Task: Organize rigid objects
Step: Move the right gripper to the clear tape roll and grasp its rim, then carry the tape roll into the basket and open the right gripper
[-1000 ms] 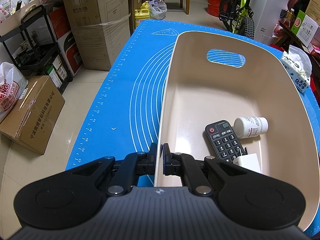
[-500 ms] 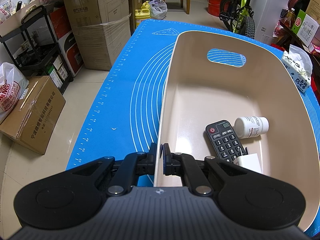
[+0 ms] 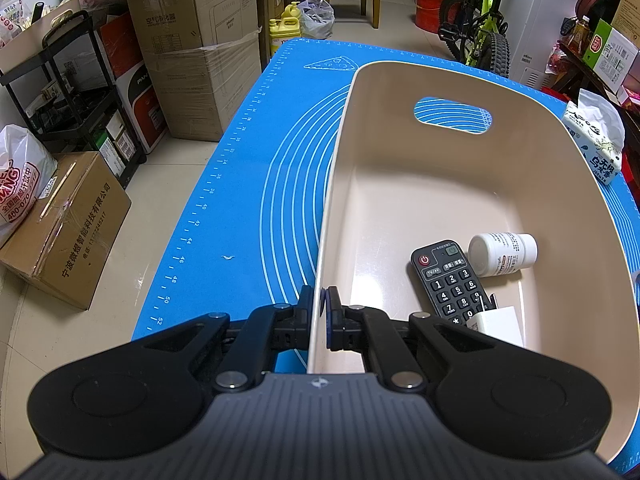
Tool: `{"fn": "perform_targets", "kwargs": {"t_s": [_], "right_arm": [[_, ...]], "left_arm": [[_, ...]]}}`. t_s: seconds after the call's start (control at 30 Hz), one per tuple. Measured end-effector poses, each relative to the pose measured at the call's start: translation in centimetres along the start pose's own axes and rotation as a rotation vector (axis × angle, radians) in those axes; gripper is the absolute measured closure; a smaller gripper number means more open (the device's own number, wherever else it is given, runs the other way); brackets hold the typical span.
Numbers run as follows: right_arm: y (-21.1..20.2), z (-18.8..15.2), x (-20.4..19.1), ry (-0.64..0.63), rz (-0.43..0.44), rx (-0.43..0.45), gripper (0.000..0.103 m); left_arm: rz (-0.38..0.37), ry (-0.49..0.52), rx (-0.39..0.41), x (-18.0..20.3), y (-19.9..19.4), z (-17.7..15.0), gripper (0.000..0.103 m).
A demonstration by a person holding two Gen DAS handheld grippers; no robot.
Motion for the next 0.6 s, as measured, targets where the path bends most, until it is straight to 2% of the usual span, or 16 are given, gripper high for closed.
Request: {"fn": "perform_targets", "kwargs": {"t_s": [0.3, 0.6], "right_arm": [[-2.7, 3.3, -0.7, -0.022, 0.000, 0.118, 0.086], [-4.6, 8.4, -3.1, -0.029, 0.028, 0.268, 0.086]], "left_arm": [[-0.001, -0.002, 0.000, -0.1, 0.1, 0.0, 0.096], [-0.001, -0.001, 0.000, -0.1, 0.1, 0.0, 0.096]]}}
Point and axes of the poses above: each gripper's, at about its wrist camera, not at the fingertips, and y roughly the way its jaws point, x to its right, z to its top, the point moved 7 cm from there along y, roughly the way its jaws point, and after that the axes turned 14 degrees about x, right-handed, at the moved point
